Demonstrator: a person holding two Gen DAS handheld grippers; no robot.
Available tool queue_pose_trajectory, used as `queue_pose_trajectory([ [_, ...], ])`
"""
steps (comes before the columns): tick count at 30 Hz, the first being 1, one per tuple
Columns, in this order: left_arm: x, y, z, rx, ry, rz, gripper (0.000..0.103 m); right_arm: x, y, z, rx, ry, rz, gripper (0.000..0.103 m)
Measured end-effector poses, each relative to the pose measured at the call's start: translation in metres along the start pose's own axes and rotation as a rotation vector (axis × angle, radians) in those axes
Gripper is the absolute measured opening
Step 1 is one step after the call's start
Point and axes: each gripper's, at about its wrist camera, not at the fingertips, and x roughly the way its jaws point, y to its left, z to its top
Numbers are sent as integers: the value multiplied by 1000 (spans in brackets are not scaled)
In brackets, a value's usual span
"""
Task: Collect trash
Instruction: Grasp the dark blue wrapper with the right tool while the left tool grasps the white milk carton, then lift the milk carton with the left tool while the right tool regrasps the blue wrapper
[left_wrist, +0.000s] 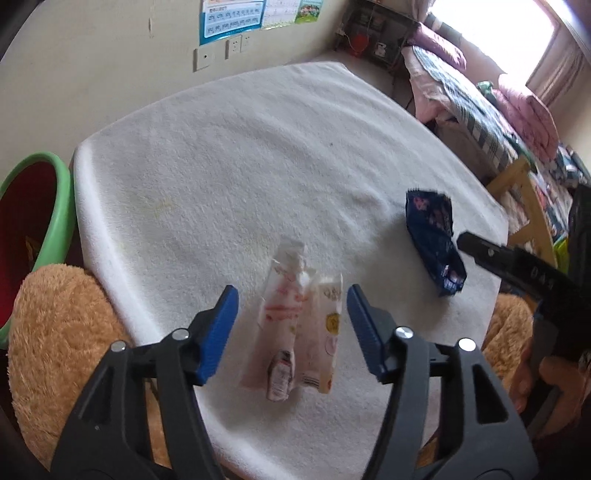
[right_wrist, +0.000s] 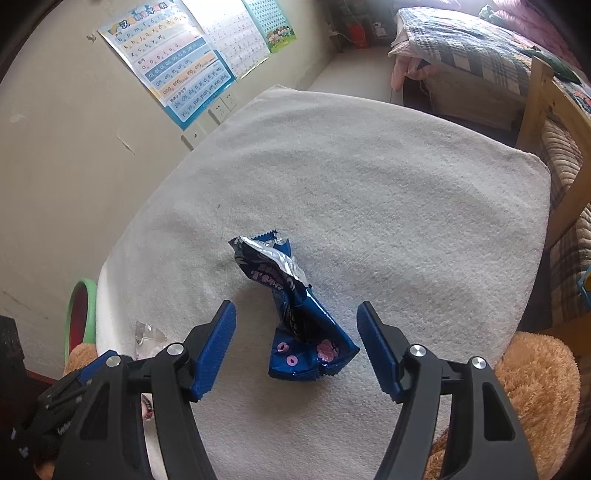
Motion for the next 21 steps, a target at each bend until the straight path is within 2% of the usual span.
queue_pose_trajectory([
  [4,16,-2,-6,-29,63,-28,59,2,5,-2,-17,9,-5,66],
  [8,26,-10,-6,34,69,-2,58,3,5,-2,-26,10,-19,66],
  [10,27,-12,-6,58,65,2,52,4,4,-1,-20,11,-26,66],
  [12,27,-12,-7,78,56,10,38,5,4,1,-21,11,-32,66],
  [15,25,-9,-7,99,41,18,29,7,5,3,-30,18,-44,68],
  [19,15,-5,-4,87,13,13,27,8,8,4,-48,22,-52,69],
  [21,4,-6,1,93,-28,24,27,9,9,3,-54,25,-55,69],
])
